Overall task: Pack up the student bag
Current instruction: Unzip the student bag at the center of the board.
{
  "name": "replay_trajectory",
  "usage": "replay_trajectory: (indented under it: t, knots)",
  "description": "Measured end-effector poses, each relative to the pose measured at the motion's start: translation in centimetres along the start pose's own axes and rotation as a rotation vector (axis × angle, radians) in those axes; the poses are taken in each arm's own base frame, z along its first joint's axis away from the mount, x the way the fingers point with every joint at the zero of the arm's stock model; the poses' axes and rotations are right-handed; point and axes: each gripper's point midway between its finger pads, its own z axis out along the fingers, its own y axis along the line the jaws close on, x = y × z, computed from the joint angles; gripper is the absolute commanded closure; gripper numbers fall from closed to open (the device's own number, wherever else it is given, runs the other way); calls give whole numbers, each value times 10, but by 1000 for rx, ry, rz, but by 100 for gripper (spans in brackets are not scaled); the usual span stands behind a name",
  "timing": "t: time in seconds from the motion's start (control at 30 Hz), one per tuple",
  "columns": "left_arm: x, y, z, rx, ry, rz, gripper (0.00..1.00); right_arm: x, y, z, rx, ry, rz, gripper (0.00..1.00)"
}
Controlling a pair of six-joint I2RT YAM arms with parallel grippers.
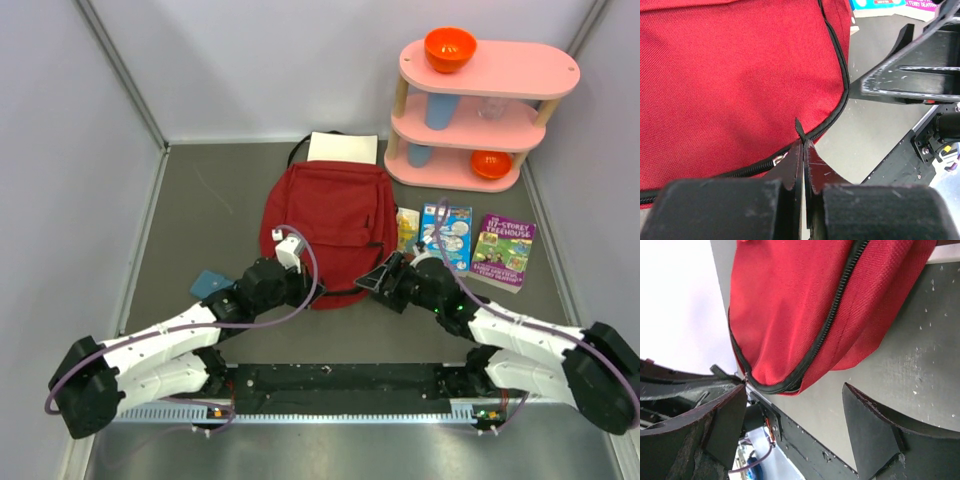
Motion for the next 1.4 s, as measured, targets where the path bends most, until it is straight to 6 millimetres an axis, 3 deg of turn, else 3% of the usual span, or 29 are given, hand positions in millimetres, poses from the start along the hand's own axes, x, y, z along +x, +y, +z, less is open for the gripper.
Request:
replay_trajectory:
  t: [0.23,0.27,0.33,0.37,0.43,0.47,0.5,0.73,0.87,0.97,1.03,1.07,1.1,1.17,1.23,1.4]
  knots:
    - [-2,-8,-5,22,-14,10,100,9,-1,26,31,22,54,24]
    - [-3,-10,-6,29,-18,11,100,10,2,29,27,20,57,28]
    - [-5,-14,-9,39,-29,15,100,11,13,33,-5,0,62,42]
    - [-6,-15,-10,42,-34,16,100,11,17,34,-20,-9,67,57]
    - [-7,-15,-11,42,-40,17,100,8,25,36,-48,-37,82,75]
    - [-8,-14,-12,36,-47,17,100,6,27,37,-58,-47,86,99]
    - [-9,-13,-14,28,-53,18,100,4,30,37,-69,-58,93,100]
    - [-14,23,-36,-148,-127,-3,100,-9,26,19,-63,-124,36,100]
    - [-17,53,-52,-289,-205,-45,100,-53,24,-17,-39,-266,-42,100]
    - [-19,57,-53,-304,-241,-86,100,-85,17,-39,-17,-345,-67,100]
    - [-22,50,-49,-277,-252,-103,100,-90,5,-44,11,-328,-80,84]
    - [-23,48,-45,-266,-252,-109,100,-90,-2,-44,32,-314,-83,55]
    - [-20,47,-40,-260,-237,-109,100,-89,-10,-43,55,-294,-86,43]
    - [-8,51,-31,-273,-185,-94,100,-88,-24,-41,104,-271,-91,33]
    - [7,54,-20,-277,-117,-80,100,-83,-37,-40,144,-230,-92,31]
    - [35,52,0,-235,4,-61,100,-67,-28,-54,106,-181,-74,30]
